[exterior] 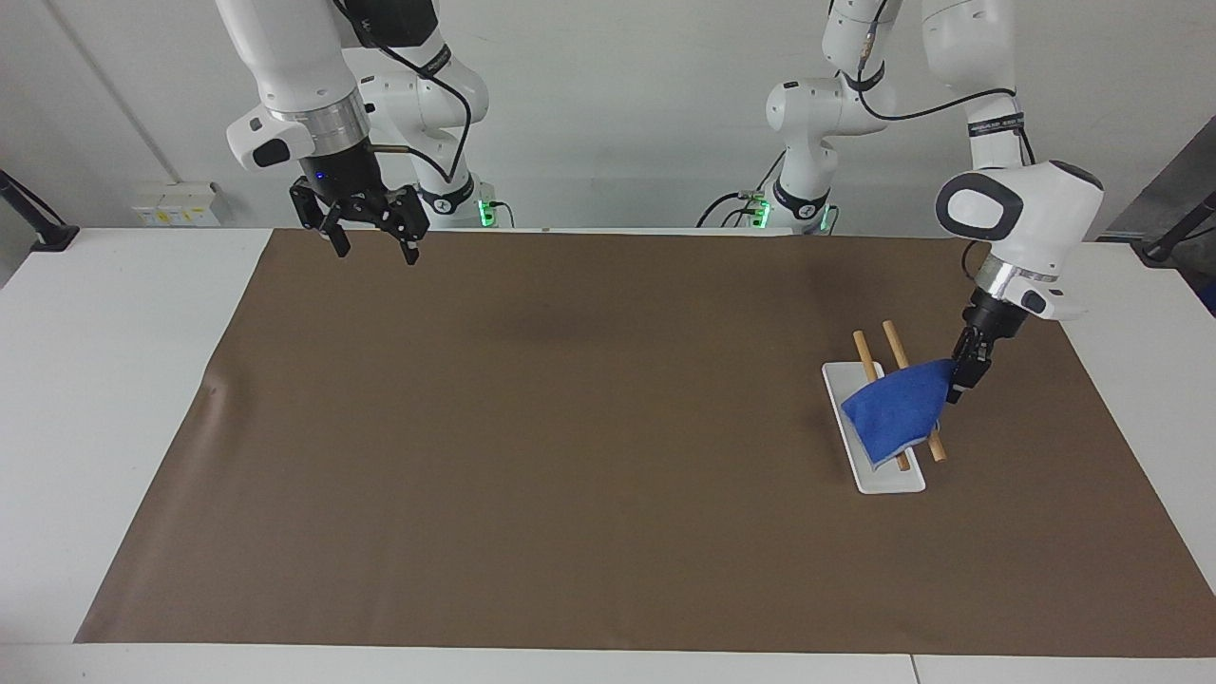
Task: Right arm passes towel to left arm to hang
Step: 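Drape the towel over the wooden sticks while the right gripper withdraws, then open the left gripper and release the towel on the sticks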
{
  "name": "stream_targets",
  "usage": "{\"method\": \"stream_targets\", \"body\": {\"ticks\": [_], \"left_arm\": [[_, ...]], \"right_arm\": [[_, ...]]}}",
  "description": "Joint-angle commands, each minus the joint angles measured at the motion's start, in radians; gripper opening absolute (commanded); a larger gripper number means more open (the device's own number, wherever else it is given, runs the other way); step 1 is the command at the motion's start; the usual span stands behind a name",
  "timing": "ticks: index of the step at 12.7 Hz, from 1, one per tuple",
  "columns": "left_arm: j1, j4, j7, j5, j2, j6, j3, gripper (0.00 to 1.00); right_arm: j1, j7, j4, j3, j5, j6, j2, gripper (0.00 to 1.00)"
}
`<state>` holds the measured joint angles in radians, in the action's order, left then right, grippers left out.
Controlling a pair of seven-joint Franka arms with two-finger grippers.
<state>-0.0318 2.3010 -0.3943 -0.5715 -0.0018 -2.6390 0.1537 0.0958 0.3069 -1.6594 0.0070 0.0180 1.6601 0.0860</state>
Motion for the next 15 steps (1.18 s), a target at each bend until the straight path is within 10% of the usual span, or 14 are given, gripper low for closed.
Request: {"method": "stream_targets", "body": {"ticks": [1,5,11,15], "left_arm": [[0.006,-0.009,0.023,-0.011,-0.012,-0.013,0.001,0.75],[0.007,-0.115,0.025,0.176,0.025,0.049,0.035,0.73],[0.004,-0.604,0.028,0.406,0.183,0.566,0.063,0.73],[-0.017,-0.649,0.031,0.478,0.19,0.678,0.031,0.73]], "right_arm": [[-0.01,0.014,0.023,-0.004,-0.018,-0.025,0.009,1.0],[-0.06,-0.138,-0.008,-0.028,-0.018,-0.04,0.009,1.0],[-0.09,-0.228,0.093,-0.03,-0.033,-0.115,-0.061,1.0],[-0.087,-0.23,0.07,-0.028,-0.039,-0.111,-0.049,1.0]]}}
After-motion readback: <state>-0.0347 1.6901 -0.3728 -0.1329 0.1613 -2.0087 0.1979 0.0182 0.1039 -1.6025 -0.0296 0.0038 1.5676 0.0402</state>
